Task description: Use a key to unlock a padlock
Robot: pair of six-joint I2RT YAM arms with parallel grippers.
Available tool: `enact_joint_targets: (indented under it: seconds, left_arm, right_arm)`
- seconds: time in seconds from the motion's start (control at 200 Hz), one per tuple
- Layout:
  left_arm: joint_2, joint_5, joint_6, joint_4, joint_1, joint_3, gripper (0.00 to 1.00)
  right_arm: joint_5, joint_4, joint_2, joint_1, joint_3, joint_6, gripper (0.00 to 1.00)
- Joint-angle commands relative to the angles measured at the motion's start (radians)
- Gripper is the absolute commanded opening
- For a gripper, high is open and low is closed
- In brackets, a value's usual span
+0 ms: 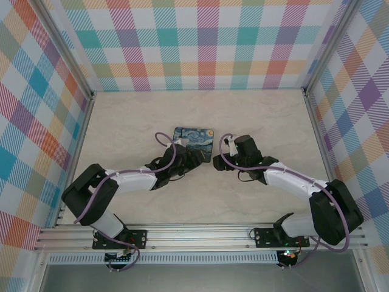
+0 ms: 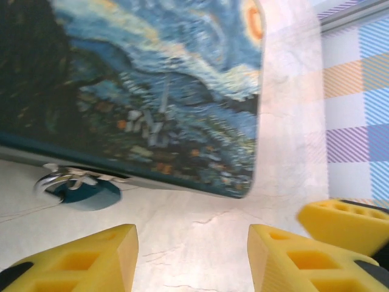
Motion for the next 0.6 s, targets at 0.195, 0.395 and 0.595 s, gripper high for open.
enact_joint_targets:
  seconds: [0.195,0.395,0.595]
  left_arm:
    - [-0.23,0.052,0.087,-0.16,0.111,0.011,0.58]
    - [-0.356,0.082,0.101,-0.223,0.228,-0.057,0.64]
    - [-0.418,0.153,0.11,-0.254,0.348,-0.116,0.74]
  right_arm:
    - [-0.179,0.11,0.086,-0.057,0.027,0.106,0.88]
    - [-0.334,0.176,0.244,-0.103,0.13,0.176,0.96]
    - [-0.374,0.191,0.358,-0.114,0.221,0.178,0.96]
